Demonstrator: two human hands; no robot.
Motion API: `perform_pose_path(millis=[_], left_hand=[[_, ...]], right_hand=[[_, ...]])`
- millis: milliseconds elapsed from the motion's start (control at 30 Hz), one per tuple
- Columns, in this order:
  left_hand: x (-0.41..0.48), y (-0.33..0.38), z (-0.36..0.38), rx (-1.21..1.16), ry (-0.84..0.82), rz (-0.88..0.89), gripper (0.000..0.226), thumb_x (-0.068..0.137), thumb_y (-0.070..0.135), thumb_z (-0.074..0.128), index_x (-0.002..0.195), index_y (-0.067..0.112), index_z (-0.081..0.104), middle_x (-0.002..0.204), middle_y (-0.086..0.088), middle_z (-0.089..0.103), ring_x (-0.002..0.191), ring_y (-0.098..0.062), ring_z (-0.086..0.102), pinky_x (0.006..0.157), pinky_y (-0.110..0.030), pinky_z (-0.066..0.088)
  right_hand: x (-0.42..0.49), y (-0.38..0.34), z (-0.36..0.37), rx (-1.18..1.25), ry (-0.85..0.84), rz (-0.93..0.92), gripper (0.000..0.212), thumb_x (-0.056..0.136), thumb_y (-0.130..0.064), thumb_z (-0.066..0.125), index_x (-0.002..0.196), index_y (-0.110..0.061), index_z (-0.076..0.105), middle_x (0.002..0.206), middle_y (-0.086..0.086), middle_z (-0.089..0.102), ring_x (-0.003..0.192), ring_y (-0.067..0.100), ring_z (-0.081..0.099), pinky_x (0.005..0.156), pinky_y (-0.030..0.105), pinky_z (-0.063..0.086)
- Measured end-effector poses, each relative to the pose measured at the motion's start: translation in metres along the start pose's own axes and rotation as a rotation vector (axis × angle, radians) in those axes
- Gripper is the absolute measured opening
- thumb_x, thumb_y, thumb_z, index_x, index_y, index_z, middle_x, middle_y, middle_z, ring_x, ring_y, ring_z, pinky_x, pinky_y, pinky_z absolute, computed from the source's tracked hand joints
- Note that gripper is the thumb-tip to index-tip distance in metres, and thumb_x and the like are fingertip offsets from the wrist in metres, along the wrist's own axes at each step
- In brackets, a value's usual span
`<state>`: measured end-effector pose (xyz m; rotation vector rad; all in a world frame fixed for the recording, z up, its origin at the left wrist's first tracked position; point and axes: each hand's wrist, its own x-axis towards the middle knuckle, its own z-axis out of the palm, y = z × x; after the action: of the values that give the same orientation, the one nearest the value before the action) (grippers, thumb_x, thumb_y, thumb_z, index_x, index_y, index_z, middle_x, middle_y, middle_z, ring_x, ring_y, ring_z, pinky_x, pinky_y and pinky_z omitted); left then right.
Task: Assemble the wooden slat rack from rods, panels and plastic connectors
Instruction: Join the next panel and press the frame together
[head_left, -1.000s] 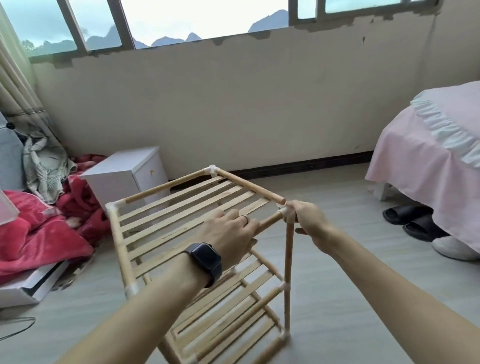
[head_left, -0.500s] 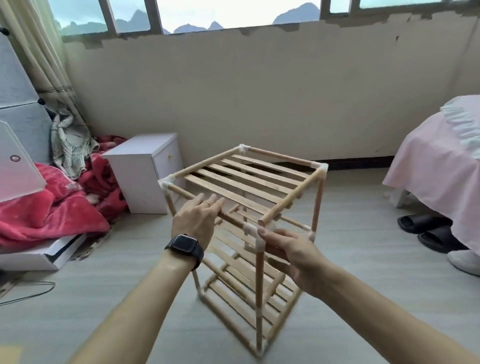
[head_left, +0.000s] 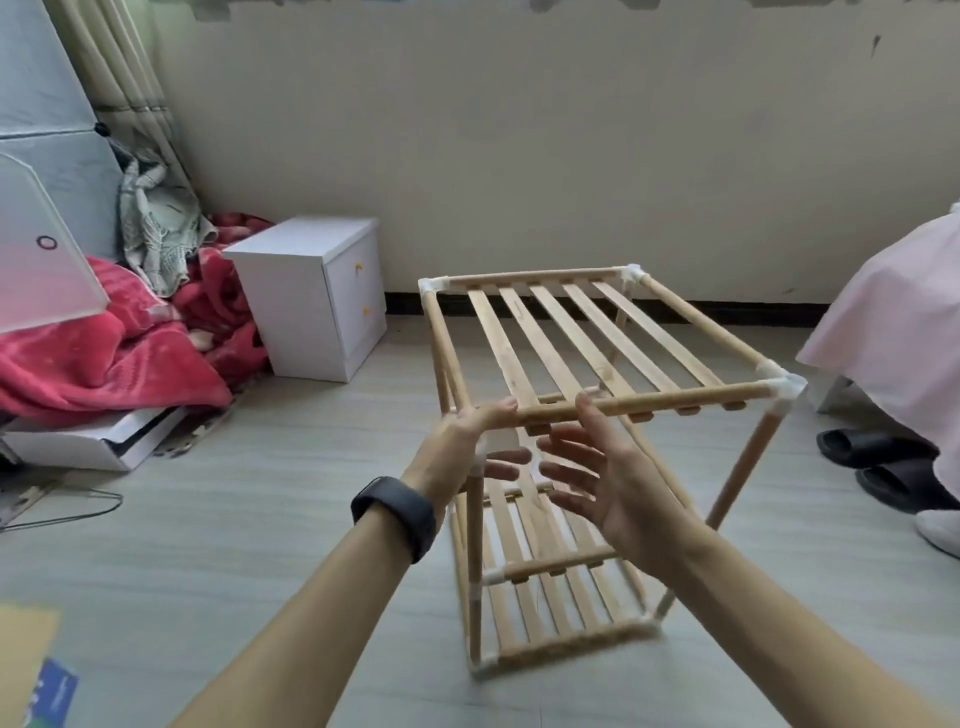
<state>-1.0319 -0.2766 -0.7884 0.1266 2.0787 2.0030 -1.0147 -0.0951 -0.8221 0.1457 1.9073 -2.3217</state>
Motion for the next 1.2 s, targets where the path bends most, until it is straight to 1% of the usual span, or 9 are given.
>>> perform_pose_path(millis=[100,167,233,333,500,667,867,1067,1200], left_hand=[[0.003,-0.007,-0.007,-0.017,-0.011,-0.083,0.04,0.091,0.058,0.054,0.099,0.026,0.077,0.084,-0.006,0.076,0.074,-0.02,0.073,0.068,-0.028,0.051],[0.007,-0.012,-0.011,-0.086,-0.065,-0.118,0.041,0.088,0.057,0.056,0.093,0.024,0.079,0.078,-0.004,0.072,0.068,-0.018,0.068,0.071,-0.03,0.048],[0.009,-0.015,-0.012,-0.176,-0.124,-0.103,0.038,0.084,0.054,0.064,0.095,0.021,0.08,0.077,-0.001,0.066,0.063,-0.013,0.059,0.064,-0.025,0.047],[0.012,-0.017,-0.011,-0.286,-0.167,-0.097,0.052,0.08,0.052,0.071,0.113,0.013,0.072,0.081,0.0,0.062,0.058,-0.01,0.049,0.057,-0.022,0.043],[0.015,-0.02,-0.009,-0.268,-0.187,-0.064,0.027,0.08,0.054,0.07,0.088,0.03,0.08,0.071,0.006,0.06,0.057,-0.007,0.044,0.054,-0.02,0.042],[0.016,-0.021,-0.01,-0.212,-0.131,-0.059,0.024,0.072,0.059,0.073,0.083,0.039,0.079,0.067,0.012,0.064,0.054,-0.005,0.045,0.057,-0.019,0.044],[0.014,-0.019,-0.009,-0.187,-0.067,-0.117,0.056,0.059,0.063,0.08,0.096,0.022,0.075,0.073,0.008,0.069,0.055,-0.006,0.046,0.055,-0.019,0.045],[0.014,-0.017,-0.01,-0.134,-0.053,-0.137,0.052,0.06,0.066,0.079,0.09,0.024,0.076,0.074,0.003,0.06,0.055,-0.008,0.045,0.062,-0.023,0.043],[0.016,-0.018,-0.008,-0.07,-0.025,-0.151,0.066,0.05,0.074,0.078,0.093,0.024,0.076,0.067,0.011,0.065,0.06,-0.008,0.046,0.065,-0.025,0.042]], right_hand=[[0.003,-0.006,0.017,0.045,-0.034,0.002,0.056,0.081,-0.073,0.059,0.1,-0.024,0.078,0.114,0.001,0.076,0.113,0.026,0.068,0.096,0.047,0.051],[0.005,-0.007,0.024,0.115,-0.003,0.031,0.05,0.085,-0.066,0.061,0.097,-0.02,0.076,0.112,0.004,0.077,0.108,0.026,0.071,0.091,0.044,0.052],[0.007,-0.007,0.025,0.182,0.029,0.033,0.034,0.091,-0.051,0.067,0.093,-0.018,0.075,0.107,0.007,0.078,0.099,0.025,0.075,0.082,0.039,0.054],[0.009,-0.009,0.018,0.277,0.046,0.012,0.02,0.092,-0.033,0.071,0.082,-0.017,0.079,0.102,0.014,0.077,0.095,0.03,0.076,0.073,0.035,0.059],[0.011,-0.009,0.013,0.35,0.024,0.002,0.019,0.094,-0.027,0.07,0.091,-0.008,0.075,0.105,0.022,0.075,0.097,0.036,0.075,0.071,0.035,0.062],[0.012,-0.009,0.013,0.365,0.033,-0.015,0.02,0.095,-0.025,0.068,0.095,-0.005,0.07,0.102,0.023,0.076,0.096,0.038,0.075,0.073,0.037,0.062],[0.008,-0.012,0.015,0.38,0.064,-0.01,0.018,0.096,-0.022,0.067,0.094,-0.004,0.067,0.094,0.021,0.076,0.092,0.035,0.076,0.072,0.038,0.062],[0.007,-0.012,0.016,0.371,0.077,-0.023,0.017,0.097,-0.021,0.066,0.092,-0.004,0.067,0.091,0.02,0.076,0.091,0.035,0.076,0.073,0.038,0.063],[0.008,-0.012,0.014,0.385,0.083,-0.03,0.017,0.096,-0.02,0.066,0.092,-0.003,0.066,0.089,0.019,0.076,0.088,0.036,0.076,0.071,0.037,0.063]])
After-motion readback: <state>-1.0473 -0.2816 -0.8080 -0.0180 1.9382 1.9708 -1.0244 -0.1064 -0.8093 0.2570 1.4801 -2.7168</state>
